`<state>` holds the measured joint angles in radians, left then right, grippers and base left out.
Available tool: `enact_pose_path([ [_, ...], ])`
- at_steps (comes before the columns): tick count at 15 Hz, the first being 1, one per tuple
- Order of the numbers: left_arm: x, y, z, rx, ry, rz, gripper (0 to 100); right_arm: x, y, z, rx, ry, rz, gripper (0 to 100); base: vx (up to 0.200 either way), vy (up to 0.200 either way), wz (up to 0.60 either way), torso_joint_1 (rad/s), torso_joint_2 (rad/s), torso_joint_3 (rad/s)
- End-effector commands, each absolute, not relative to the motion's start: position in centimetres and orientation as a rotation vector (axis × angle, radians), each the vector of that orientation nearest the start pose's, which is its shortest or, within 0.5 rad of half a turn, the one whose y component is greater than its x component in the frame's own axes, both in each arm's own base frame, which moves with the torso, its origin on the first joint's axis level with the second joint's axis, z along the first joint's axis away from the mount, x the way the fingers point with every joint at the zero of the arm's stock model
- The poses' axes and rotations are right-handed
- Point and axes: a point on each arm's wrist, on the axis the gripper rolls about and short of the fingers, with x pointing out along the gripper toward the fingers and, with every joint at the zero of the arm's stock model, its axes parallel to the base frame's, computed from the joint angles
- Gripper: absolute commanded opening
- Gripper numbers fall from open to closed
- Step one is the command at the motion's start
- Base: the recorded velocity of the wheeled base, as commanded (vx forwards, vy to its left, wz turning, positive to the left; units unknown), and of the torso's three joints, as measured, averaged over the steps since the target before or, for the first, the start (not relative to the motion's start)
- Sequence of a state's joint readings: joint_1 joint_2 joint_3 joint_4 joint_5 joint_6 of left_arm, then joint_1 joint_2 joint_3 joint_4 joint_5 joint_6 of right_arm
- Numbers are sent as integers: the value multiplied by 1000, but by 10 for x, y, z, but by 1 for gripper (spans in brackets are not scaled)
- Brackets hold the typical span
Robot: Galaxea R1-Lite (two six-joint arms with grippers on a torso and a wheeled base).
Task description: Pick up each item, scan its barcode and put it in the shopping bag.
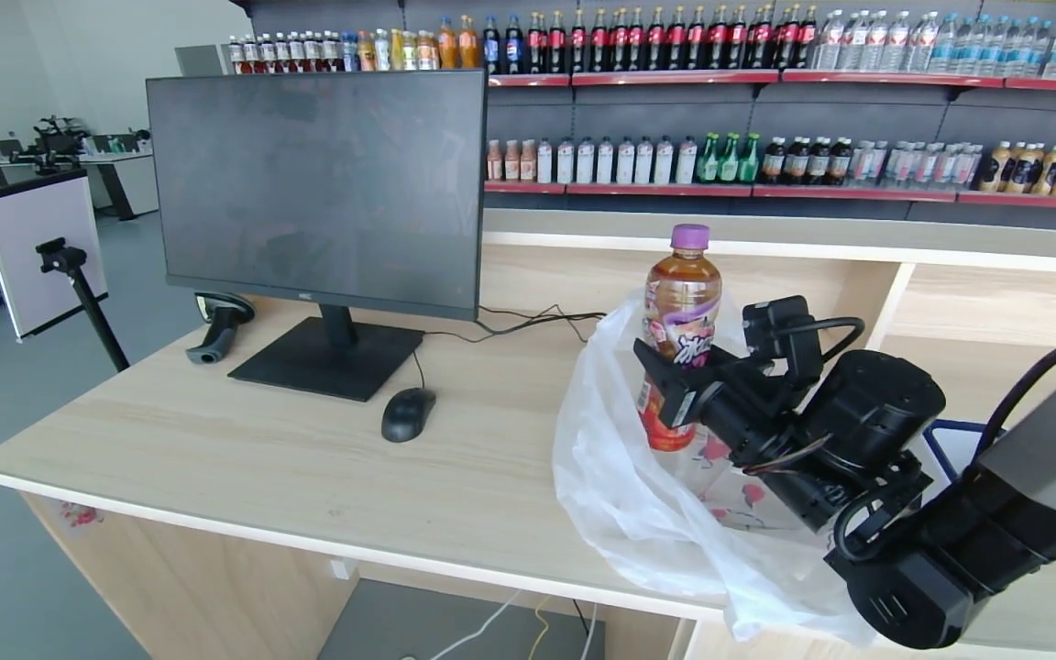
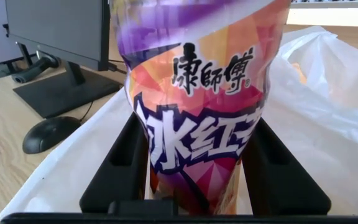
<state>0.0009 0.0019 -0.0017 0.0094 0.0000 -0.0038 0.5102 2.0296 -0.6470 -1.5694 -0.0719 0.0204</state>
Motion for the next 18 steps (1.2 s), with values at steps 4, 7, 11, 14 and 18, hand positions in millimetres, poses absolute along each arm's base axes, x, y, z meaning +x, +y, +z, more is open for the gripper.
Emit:
enact_pose_path([
  [4, -23, 0, 75, -5, 9, 2, 100, 301, 166, 119, 64, -144, 438, 0, 0, 0, 0, 0, 0, 0],
  [7, -23, 0, 75, -5, 9, 2, 100, 301, 167, 113, 58, -123, 438, 0, 0, 0, 0, 0, 0, 0],
  [11, -23, 0, 75, -5, 9, 2, 100, 303, 168, 105, 50, -101, 441, 0, 0, 0, 0, 0, 0, 0],
  [14, -23, 0, 75, -5, 9, 2, 100, 302, 168, 100, 44, -83, 439, 0, 0, 0, 0, 0, 0, 0],
  [18, -23, 0, 75, -5, 9, 2, 100, 301, 168, 98, 41, -73, 444, 0, 0, 0, 0, 0, 0, 0],
])
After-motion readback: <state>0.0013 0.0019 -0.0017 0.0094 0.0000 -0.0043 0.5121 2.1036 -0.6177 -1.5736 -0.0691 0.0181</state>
